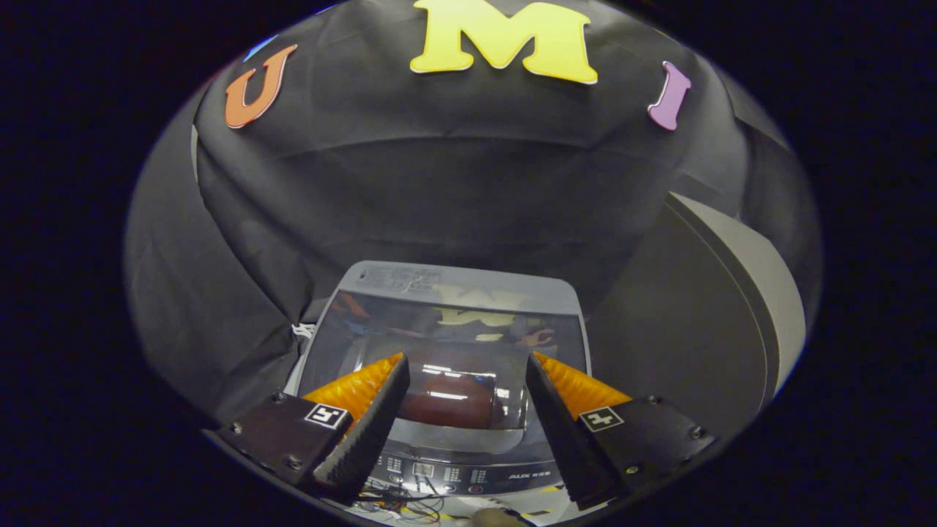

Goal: Put the clothes into the washing machine and then close the washing machine lid.

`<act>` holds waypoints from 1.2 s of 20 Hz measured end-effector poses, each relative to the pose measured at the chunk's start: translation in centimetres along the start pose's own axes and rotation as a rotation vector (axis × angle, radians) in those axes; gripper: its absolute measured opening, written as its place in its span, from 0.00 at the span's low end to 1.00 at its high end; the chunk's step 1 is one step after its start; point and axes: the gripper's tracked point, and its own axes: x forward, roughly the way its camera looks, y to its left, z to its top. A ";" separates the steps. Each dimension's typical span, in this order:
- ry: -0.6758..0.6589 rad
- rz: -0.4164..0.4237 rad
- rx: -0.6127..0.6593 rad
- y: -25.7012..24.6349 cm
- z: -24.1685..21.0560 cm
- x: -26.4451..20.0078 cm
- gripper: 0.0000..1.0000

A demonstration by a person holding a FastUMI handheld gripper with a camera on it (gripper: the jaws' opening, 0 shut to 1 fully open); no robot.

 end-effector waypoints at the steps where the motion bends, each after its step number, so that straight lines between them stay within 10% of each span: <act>1: 0.002 0.002 -0.003 0.0 -0.1 -0.2 1.00; 12: -0.031 0.068 -0.027 -0.3 -1.1 -6.1 1.00; 24: -0.516 0.095 -0.013 -13.3 3.2 -31.0 1.00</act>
